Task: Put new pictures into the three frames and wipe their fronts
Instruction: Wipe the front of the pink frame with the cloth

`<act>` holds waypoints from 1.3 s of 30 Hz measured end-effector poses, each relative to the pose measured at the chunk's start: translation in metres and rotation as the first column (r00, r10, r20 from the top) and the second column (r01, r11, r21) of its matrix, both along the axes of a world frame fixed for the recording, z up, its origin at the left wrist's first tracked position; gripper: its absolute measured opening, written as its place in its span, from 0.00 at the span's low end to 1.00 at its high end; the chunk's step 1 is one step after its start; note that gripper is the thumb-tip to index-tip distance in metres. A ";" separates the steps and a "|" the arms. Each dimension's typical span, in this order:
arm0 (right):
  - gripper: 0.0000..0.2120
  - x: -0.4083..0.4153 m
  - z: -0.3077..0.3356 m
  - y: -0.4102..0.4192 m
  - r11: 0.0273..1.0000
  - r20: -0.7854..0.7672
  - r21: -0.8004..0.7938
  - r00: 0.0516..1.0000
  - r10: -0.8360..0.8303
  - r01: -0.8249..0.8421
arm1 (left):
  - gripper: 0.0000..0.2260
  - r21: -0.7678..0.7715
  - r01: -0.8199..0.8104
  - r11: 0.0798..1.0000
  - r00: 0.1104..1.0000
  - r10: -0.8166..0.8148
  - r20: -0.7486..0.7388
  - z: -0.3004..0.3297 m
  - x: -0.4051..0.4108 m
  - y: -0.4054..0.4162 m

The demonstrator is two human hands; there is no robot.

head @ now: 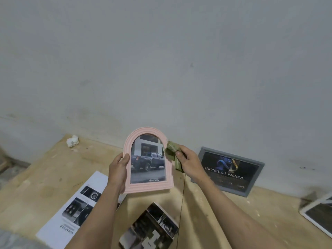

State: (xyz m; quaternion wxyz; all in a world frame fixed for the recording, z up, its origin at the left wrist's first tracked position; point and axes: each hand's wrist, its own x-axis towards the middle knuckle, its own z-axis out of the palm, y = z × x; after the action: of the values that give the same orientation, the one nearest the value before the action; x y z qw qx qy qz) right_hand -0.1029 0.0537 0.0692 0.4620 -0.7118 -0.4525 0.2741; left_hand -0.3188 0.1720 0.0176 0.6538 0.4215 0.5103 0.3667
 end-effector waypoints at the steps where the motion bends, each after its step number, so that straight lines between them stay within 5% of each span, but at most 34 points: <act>1: 0.14 0.002 -0.010 0.007 1.000 0.024 -0.027 1.000 -0.002 0.003 | 0.19 -0.024 0.002 1.000 1.000 -0.002 -0.011 -0.009 -0.002 0.010; 12: 0.19 0.073 -0.131 0.067 0.960 0.477 -0.277 0.873 0.099 0.042 | 0.10 -0.159 -0.008 0.987 0.993 -0.010 -0.115 -0.064 0.004 0.041; 21: 0.30 0.074 -0.268 0.081 0.846 0.490 -0.531 0.831 0.262 0.046 | 0.09 -0.281 -0.076 0.957 0.996 0.085 0.020 -0.111 0.026 0.059; 23: 0.36 0.081 -0.267 0.080 0.859 0.450 -0.511 0.846 0.286 -0.018 | 0.08 -0.275 -0.075 0.959 0.996 0.085 0.026 -0.113 0.030 0.062; 26: 0.27 0.089 -0.244 0.084 0.810 0.319 -0.580 0.888 0.331 -0.093 | 0.10 -0.267 -0.041 0.963 0.998 0.051 0.030 -0.112 0.033 0.062; 29: 0.18 0.083 -0.203 0.087 0.926 0.082 -0.377 0.996 0.030 0.003 | 0.11 -0.230 -0.024 0.973 1.000 0.025 0.000 -0.103 0.033 0.062; 32: 0.11 0.075 -0.154 0.079 0.923 -0.363 -0.321 0.873 -0.326 0.212 | 0.11 -0.203 0.022 0.979 1.000 -0.026 -0.014 -0.083 0.032 0.058; 34: 0.14 0.069 -0.124 0.065 0.943 -0.554 -0.283 0.773 -0.310 0.175 | 0.10 -0.173 0.074 0.982 0.997 -0.079 -0.025 -0.063 0.035 0.052; 39: 0.07 0.073 -0.073 0.009 0.959 -0.483 -0.219 0.834 -0.269 0.183 | 0.10 -0.097 0.202 0.975 0.979 -0.202 0.017 -0.026 0.062 0.028</act>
State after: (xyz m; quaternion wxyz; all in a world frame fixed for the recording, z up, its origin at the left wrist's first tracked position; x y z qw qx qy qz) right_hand -0.0298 0.0630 -0.0040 0.5339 -0.6983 -0.2034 0.4312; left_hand -0.2564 0.2000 -0.0086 0.7093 0.4373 0.4800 0.2743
